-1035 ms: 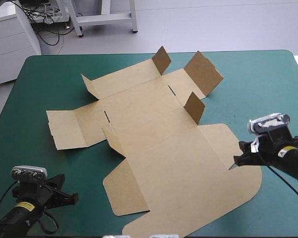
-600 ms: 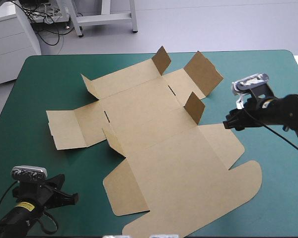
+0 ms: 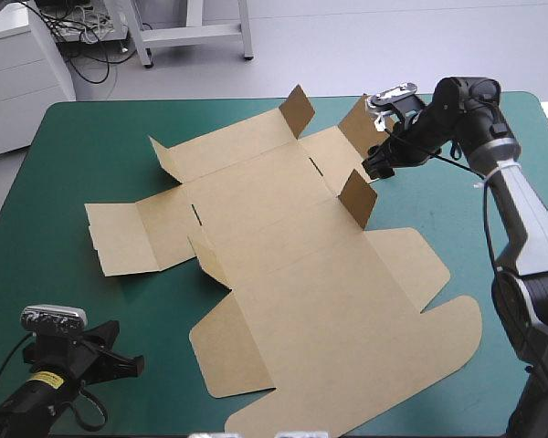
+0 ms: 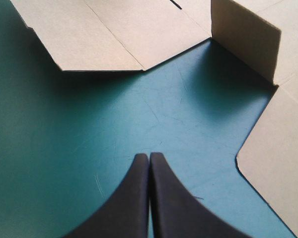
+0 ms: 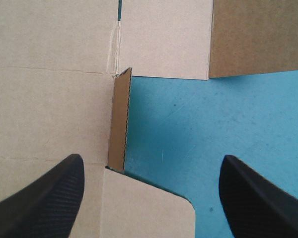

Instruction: Fold the box

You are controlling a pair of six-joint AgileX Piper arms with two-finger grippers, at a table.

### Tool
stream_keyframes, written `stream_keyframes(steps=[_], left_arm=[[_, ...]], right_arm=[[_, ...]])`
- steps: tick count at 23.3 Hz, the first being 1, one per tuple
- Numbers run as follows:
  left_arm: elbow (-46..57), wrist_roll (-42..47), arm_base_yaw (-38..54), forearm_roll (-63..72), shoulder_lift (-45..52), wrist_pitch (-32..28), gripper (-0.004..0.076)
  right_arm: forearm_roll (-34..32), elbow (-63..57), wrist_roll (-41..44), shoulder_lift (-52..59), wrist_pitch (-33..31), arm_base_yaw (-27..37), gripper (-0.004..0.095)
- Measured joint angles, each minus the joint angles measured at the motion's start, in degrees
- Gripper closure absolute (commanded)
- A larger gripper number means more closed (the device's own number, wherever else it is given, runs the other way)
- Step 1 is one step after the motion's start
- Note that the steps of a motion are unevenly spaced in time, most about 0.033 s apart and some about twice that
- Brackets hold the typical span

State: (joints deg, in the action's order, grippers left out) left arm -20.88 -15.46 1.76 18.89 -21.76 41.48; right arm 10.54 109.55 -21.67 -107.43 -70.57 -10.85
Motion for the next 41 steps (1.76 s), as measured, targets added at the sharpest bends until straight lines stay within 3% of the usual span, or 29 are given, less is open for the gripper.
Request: stream_keyframes(steps=[6, 11, 14, 20, 22, 23, 24, 25, 31, 41], left_arm=[[0.0, -0.1, 0.0, 0.0, 0.0, 0.0, 0.0756], [0.0, -0.2, 0.0, 0.0, 0.0, 0.0, 0.0756], [0.0, -0.2, 0.0, 0.0, 0.0, 0.0, 0.0756], [0.0, -0.2, 0.0, 0.0, 0.0, 0.0, 0.0756], [0.0, -0.2, 0.0, 0.0, 0.0, 0.0, 0.0756], [0.0, -0.2, 0.0, 0.0, 0.0, 0.0, 0.0756], [0.0, -0.2, 0.0, 0.0, 0.0, 0.0, 0.0756], [0.0, -0.2, 0.0, 0.0, 0.0, 0.0, 0.0756], [0.0, -0.2, 0.0, 0.0, 0.0, 0.0, 0.0756], [0.0, -0.2, 0.0, 0.0, 0.0, 0.0, 0.0756]], right_arm=[[3.8, 0.9, 0.0, -7.2, -0.1, -1.0, 0.0211], [2.4, 1.1, -0.1, -8.7, -0.1, -4.6, 0.0212], [0.0, 1.1, 0.3, -10.5, -0.1, -6.9, 0.0264], [-3.0, 1.1, 2.2, -11.9, -0.1, -7.5, 0.0515], [-3.2, 1.1, 2.4, -11.8, -0.1, -7.4, 0.0654], [-3.2, 1.1, 2.4, -11.8, -0.1, -7.4, 0.0798], [-3.2, 1.1, 2.5, -11.8, -0.1, -7.4, 0.0882], [-3.2, 1.1, 2.4, -11.8, -0.1, -7.4, 0.0934], [-6.1, 1.1, 1.9, -11.8, 0.1, -7.5, 0.093], [-7.9, 1.1, -31.1, -11.1, 0.3, -7.5, 0.093]])
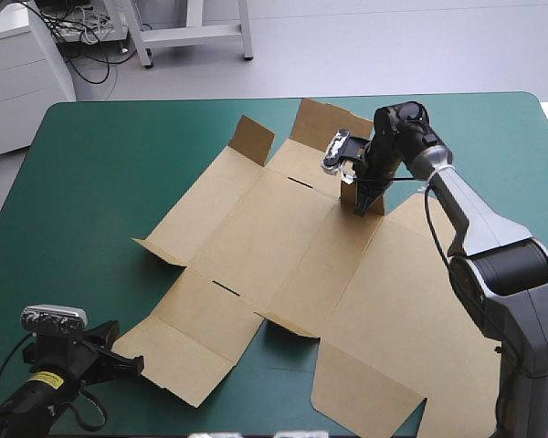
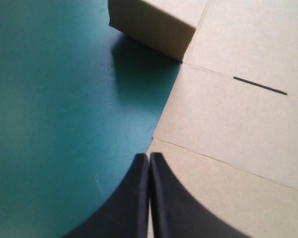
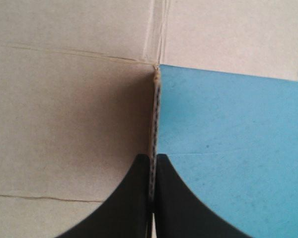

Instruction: Fold the box

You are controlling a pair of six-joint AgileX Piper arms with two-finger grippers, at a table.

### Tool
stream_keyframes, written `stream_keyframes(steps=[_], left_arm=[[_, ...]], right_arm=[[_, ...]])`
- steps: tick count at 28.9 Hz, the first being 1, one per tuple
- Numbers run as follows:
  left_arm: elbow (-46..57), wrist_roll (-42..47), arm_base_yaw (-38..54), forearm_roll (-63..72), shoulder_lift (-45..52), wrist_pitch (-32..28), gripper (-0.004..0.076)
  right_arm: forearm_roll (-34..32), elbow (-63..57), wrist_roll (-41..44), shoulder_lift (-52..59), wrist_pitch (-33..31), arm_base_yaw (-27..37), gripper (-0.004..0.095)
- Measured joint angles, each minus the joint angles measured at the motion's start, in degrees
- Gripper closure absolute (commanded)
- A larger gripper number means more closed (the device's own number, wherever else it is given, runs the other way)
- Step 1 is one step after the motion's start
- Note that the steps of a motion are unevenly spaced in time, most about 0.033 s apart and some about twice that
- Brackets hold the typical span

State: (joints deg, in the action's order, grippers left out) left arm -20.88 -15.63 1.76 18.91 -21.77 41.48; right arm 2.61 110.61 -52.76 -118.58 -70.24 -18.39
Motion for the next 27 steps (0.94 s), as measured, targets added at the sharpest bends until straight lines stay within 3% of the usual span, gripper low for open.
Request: stream_keyframes(steps=[4, 8, 15, 27], left_arm=[[0.0, 0.0, 0.0, 0.0, 0.0, 0.0, 0.0756], [0.0, 0.0, 0.0, 0.0, 0.0, 0.0, 0.0756], [0.0, 0.0, 0.0, 0.0, 0.0, 0.0, 0.0756], [0.0, 0.0, 0.0, 0.0, 0.0, 0.0, 0.0756]], right_arm=[[1.8, 0.0, -8.3, 0.0, 0.1, 0.0, 0.093], [8.0, 1.1, -17.5, 0.0, 1.8, 0.0, 0.093], [18.3, 7.4, -20.8, 0.0, 6.1, 0.0, 0.0931], [18.0, 8.3, -18.4, -0.5, -0.8, -0.4, 0.0931]])
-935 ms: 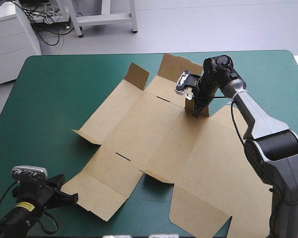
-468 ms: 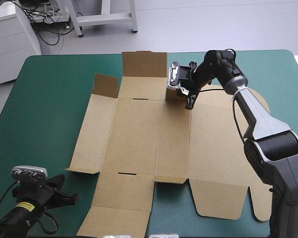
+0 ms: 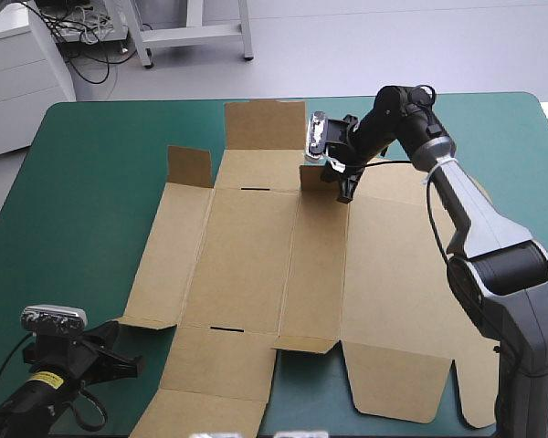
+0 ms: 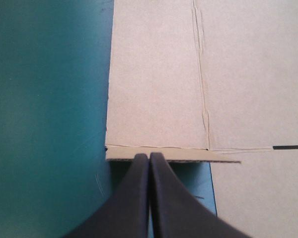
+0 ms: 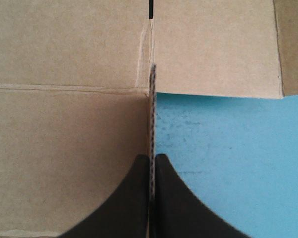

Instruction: Fold the box

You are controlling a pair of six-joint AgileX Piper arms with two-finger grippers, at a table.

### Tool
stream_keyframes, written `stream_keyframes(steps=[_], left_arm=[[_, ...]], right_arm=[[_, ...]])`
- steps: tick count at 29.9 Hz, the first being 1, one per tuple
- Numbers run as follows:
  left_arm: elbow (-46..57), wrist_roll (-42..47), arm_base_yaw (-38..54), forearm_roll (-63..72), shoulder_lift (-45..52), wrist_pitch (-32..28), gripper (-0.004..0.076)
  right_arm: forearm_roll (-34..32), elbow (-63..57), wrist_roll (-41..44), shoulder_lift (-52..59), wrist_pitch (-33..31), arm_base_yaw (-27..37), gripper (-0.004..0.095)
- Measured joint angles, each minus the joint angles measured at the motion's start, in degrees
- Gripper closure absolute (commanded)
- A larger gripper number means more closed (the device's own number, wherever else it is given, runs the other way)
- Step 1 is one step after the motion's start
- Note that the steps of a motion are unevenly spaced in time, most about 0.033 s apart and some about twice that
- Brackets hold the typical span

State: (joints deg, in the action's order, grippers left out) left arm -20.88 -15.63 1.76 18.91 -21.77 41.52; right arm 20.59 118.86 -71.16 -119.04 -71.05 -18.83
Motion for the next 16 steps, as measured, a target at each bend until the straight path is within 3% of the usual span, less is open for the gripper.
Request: stream_keyframes(steps=[12, 16], left_arm=[[-0.4, 0.0, 0.0, 0.0, 0.0, 0.3, 0.0756], [-1.7, 0.0, 0.0, 0.0, 0.0, 0.8, 0.0756]], right_arm=[[-2.2, -0.5, -4.4, -2.9, 0.3, -0.3, 0.0921], [-1.7, -0.5, -4.7, -4.0, 0.4, -0.3, 0.0823]])
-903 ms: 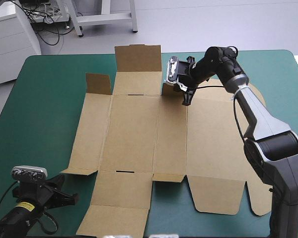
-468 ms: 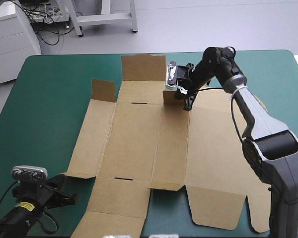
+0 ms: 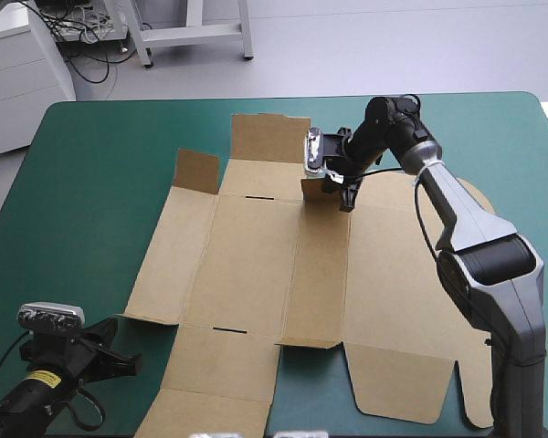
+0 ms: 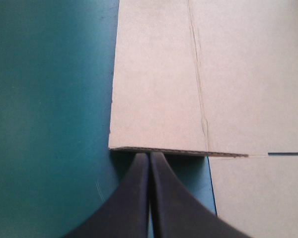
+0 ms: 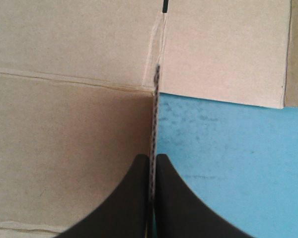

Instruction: Fold the box

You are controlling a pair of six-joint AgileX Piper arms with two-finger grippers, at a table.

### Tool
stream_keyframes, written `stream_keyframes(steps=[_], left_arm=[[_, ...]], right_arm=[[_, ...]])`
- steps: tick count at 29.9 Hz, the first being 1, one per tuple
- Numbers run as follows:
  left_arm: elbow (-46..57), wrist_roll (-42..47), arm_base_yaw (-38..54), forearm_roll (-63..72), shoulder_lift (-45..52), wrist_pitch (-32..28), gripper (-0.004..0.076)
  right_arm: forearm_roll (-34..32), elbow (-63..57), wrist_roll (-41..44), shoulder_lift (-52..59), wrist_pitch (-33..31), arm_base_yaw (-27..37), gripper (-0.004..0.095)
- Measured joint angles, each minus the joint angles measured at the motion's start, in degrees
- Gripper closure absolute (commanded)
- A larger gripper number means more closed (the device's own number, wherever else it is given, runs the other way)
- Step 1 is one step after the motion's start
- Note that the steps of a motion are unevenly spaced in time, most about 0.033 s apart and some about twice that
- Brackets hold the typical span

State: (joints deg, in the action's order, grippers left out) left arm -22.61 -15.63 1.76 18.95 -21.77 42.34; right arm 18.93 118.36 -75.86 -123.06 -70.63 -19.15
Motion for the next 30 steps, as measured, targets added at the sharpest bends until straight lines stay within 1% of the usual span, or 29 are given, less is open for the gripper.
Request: stream_keyframes(steps=[2, 5, 10, 12, 15, 17, 18, 19, 21, 23, 25, 26, 27, 28, 30], left_arm=[[-0.9, 0.0, 0.0, 0.0, 0.0, 0.0, 0.0756], [-1.7, 0.0, 0.0, 0.0, 0.0, 0.1, 0.0756], [-1.8, 0.0, 0.0, 0.0, 0.0, 1.1, 0.0756], [-2.1, 0.0, 0.0, -0.2, 0.0, 1.8, 0.0756], [-3.9, 0.0, 0.0, -1.4, -0.2, 3.5, 0.0755], [-6.2, 0.2, 0.0, -3.1, -0.8, 4.9, 0.0739], [-7.9, 0.3, 0.0, -4.2, -1.5, 5.8, 0.071], [-9.3, 0.3, 0.0, -5.4, -2.2, 6.7, 0.0664], [-12.7, 0.4, 0.0, -7.4, -4.6, 8.3, 0.0538], [-15.6, 0.4, 0.0, -8.3, -7.5, 9.3, 0.0371], [-17.8, 0.9, 0.0, -8.4, -10.3, 9.4, 0.0243], [-19.1, 2.0, 0.0, -8.4, -12.1, 9.1, 0.0194], [-19.9, 2.8, 0.0, -8.4, -13.4, 8.9, 0.0165], [-20.9, 3.7, 0.0, -8.5, -14.9, 8.8, 0.0154], [-22.8, 4.9, 0.0, -8.5, -17.5, 8.5, 0.0159]], right_arm=[[0.5, 0.0, -0.1, -0.4, 0.0, 0.0, 0.076], [1.2, 0.0, -0.3, -0.6, 0.3, 0.0, 0.0691], [3.6, 0.0, -1.1, -0.8, 2.1, -0.1, 0.0665], [4.4, 0.0, -2.3, -0.8, 2.6, -0.2, 0.0629], [4.5, 0.0, -2.1, -0.8, 3.7, -0.6, 0.0452], [4.6, 0.3, -0.7, -0.8, 5.0, -0.7, 0.0304], [4.6, 0.8, 0.8, -0.8, 5.8, -0.8, 0.0252], [4.5, 1.4, 2.3, -0.8, 6.5, -0.8, 0.0221], [3.8, 3.4, 7.1, -0.5, 7.5, -0.8, 0.0213], [2.7, 6.0, 12.7, 0.1, 7.5, -0.8, 0.0214], [2.1, 8.5, 18.2, 1.0, 6.4, -0.8, 0.0214], [1.4, 9.8, 21.5, 1.9, 5.4, -0.8, 0.0214], [0.8, 11.1, 25.1, 2.5, 4.3, -0.8, 0.0218], [-0.2, 12.3, 28.6, 3.3, 3.1, -0.8, 0.0228], [-2.1, 14.1, 34.0, 4.8, 0.8, -0.8, 0.0265]])
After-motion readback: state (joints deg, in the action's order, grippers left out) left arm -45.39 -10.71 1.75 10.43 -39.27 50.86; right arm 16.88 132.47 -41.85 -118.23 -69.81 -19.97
